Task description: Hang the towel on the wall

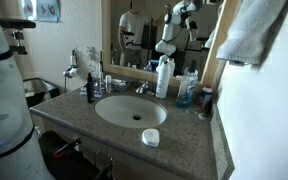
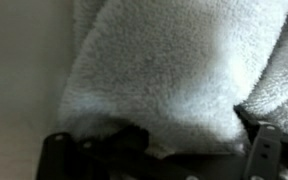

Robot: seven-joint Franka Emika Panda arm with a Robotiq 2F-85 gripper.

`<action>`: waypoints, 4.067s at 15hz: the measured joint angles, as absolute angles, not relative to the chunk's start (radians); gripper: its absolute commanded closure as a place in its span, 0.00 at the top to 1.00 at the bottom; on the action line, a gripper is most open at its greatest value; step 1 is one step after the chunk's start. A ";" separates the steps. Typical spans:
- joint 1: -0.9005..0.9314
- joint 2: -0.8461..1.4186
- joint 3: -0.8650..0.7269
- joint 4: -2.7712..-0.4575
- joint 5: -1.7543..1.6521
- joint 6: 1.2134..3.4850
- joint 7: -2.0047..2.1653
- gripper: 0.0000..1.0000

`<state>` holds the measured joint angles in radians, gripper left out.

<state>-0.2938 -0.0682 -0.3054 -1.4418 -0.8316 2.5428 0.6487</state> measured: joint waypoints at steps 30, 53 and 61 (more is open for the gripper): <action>-0.262 -0.186 -0.250 -1.444 -0.658 2.356 0.569 1.00; -0.253 -0.222 -0.166 -1.422 -0.735 2.333 0.569 1.00; -0.247 -0.242 -0.135 -1.422 -0.802 2.378 0.569 1.00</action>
